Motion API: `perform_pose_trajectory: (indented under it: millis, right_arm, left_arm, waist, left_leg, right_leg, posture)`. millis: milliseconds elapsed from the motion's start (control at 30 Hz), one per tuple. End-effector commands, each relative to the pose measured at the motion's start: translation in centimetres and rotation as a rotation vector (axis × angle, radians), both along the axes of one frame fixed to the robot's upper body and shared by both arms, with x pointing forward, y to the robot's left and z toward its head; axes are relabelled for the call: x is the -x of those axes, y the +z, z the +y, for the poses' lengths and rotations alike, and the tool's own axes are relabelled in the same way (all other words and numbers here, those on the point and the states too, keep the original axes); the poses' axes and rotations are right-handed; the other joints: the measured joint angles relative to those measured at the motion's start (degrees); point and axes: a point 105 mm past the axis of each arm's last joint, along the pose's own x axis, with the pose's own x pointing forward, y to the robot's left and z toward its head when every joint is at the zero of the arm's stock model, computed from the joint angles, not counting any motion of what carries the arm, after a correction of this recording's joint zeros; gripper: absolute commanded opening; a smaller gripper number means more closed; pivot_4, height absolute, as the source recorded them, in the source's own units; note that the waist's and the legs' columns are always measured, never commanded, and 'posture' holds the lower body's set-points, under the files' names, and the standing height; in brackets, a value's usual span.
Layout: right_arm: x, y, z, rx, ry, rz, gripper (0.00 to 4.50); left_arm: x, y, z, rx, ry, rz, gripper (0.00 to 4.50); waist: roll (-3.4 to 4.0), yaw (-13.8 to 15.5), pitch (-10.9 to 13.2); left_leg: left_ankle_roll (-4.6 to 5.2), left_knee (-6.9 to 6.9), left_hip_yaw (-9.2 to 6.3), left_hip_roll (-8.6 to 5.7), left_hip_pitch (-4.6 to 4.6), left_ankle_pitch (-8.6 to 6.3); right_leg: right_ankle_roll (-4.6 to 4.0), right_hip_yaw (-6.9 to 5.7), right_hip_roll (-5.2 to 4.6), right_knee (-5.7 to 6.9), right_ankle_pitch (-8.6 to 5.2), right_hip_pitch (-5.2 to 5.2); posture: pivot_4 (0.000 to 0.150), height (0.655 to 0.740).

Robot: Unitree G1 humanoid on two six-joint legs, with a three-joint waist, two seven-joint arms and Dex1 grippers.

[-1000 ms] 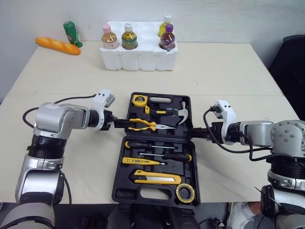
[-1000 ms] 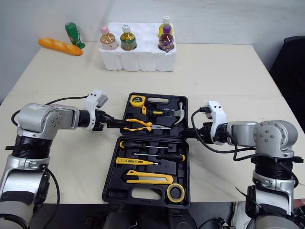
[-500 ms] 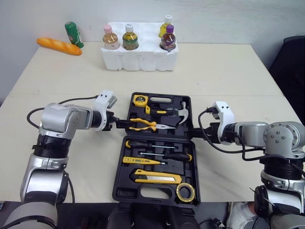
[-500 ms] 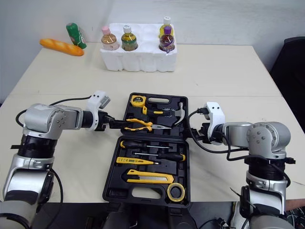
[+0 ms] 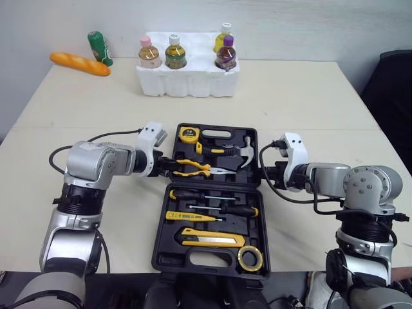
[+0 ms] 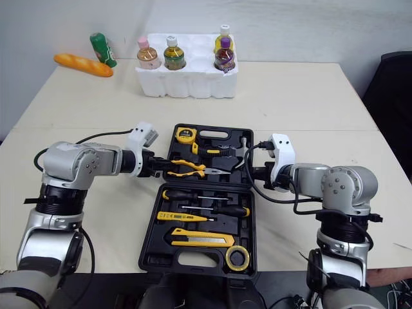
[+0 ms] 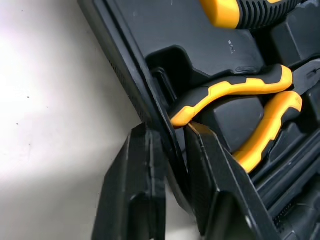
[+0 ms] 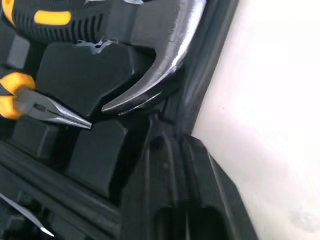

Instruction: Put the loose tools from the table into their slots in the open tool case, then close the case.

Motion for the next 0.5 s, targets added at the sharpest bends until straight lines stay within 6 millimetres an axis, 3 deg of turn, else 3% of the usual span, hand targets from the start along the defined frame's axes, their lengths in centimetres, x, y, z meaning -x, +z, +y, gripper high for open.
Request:
perform_pose_trajectory:
  millis: [33, 200, 400, 500]
  right_arm:
    - [-0.1, -1.0, -0.6, 0.023, -0.047, 0.044, 0.00]
    - [-0.7, 0.2, -0.2, -0.026, -0.087, -0.020, 0.00]
    - [-2.2, 4.0, 0.2, -0.006, -0.099, -0.352, 0.00]
    - [-2.6, 4.8, -0.4, 0.031, -0.122, -0.452, 0.00]
  left_arm:
    - [-0.2, 0.5, -0.2, 0.005, 0.012, -0.043, 0.29]
    - [-0.7, 1.8, -0.7, 0.051, 0.029, -0.103, 0.23]
    - [-2.1, 4.3, -0.6, 0.150, 0.101, -0.294, 0.16]
    - [-2.5, 5.8, -0.5, 0.216, 0.126, -0.405, 0.13]
  waist:
    - [0.00, 0.01, 0.00]
    - [0.00, 0.01, 0.00]
    - [0.09, 0.10, 0.07]
    - [0.10, 0.11, 0.08]
  left_leg:
    - [0.00, 0.00, 0.00, 0.00, 0.00, 0.01]
    - [0.03, -0.01, -0.01, -0.02, -0.01, 0.10]
    - [0.04, -0.06, 0.00, -0.10, -0.20, 0.13]
    - [0.03, -0.16, 0.12, -0.11, -0.40, 0.12]
  right_leg:
    - [0.00, 0.00, 0.00, 0.02, 0.00, 0.00]
    - [0.05, 0.01, -0.01, 0.03, 0.09, -0.01]
    - [0.09, 0.00, -0.03, -0.05, 0.11, -0.19]
    - [0.10, 0.01, -0.04, -0.07, 0.11, -0.49]
  posture:
    - [0.150, 0.7400]
    - [0.150, 0.7400]
    - [0.150, 0.7400]
    - [0.150, 0.7400]
